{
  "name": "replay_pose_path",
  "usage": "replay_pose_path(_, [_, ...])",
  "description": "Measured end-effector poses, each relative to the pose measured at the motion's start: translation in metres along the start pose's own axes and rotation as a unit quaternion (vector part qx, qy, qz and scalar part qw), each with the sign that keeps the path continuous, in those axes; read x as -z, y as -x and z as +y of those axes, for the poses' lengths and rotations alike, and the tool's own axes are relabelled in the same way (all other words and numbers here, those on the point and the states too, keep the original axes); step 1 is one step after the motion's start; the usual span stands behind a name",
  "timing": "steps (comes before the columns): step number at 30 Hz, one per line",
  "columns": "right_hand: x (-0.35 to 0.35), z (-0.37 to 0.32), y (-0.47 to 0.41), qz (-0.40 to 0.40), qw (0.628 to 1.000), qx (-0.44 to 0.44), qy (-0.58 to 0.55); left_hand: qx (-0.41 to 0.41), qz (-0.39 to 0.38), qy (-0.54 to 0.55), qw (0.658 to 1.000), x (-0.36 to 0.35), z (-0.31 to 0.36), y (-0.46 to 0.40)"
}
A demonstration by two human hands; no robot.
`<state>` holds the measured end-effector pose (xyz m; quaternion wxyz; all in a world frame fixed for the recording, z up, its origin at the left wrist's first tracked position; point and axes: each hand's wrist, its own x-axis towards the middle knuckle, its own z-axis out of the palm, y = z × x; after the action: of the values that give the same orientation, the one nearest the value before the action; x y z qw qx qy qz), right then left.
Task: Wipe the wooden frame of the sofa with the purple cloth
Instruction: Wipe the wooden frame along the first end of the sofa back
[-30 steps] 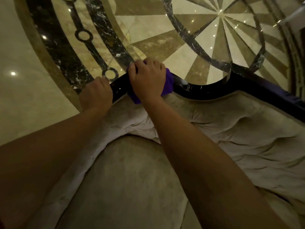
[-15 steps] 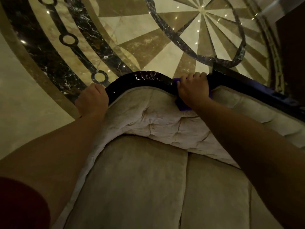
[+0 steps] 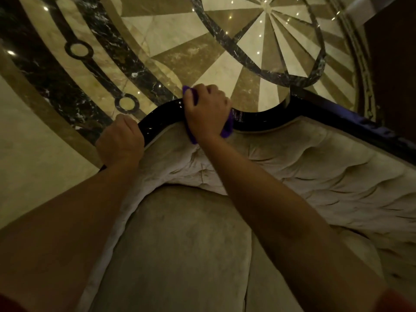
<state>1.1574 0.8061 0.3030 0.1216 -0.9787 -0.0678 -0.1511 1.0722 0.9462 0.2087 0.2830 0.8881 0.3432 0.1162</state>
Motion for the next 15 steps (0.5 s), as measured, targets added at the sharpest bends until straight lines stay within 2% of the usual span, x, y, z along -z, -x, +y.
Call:
replay_pose_path(7, [-0.013, -0.017, 0.009, -0.016, 0.986, 0.165, -0.003, 0.011, 0.005, -0.028, 1.000, 0.001, 0.002, 0.000])
replay_pose_path(10, [-0.003, 0.004, -0.009, -0.058, 0.989, 0.131, 0.046, -0.007, 0.013, -0.028, 0.999, 0.001, -0.001, 0.000])
replay_pose_path(12, [0.019, 0.044, -0.023, -0.124, 0.979, 0.091, 0.133, -0.013, 0.016, -0.035, 0.999, -0.001, -0.001, -0.001])
replay_pose_path(13, [0.033, 0.067, -0.028, -0.159, 0.961, 0.098, 0.203, -0.011, 0.020, -0.032, 0.999, -0.002, 0.000, -0.001])
replay_pose_path(15, [0.062, 0.102, -0.038, -0.203, 0.901, 0.142, 0.355, -0.004, 0.031, -0.024, 0.999, -0.002, -0.001, -0.001])
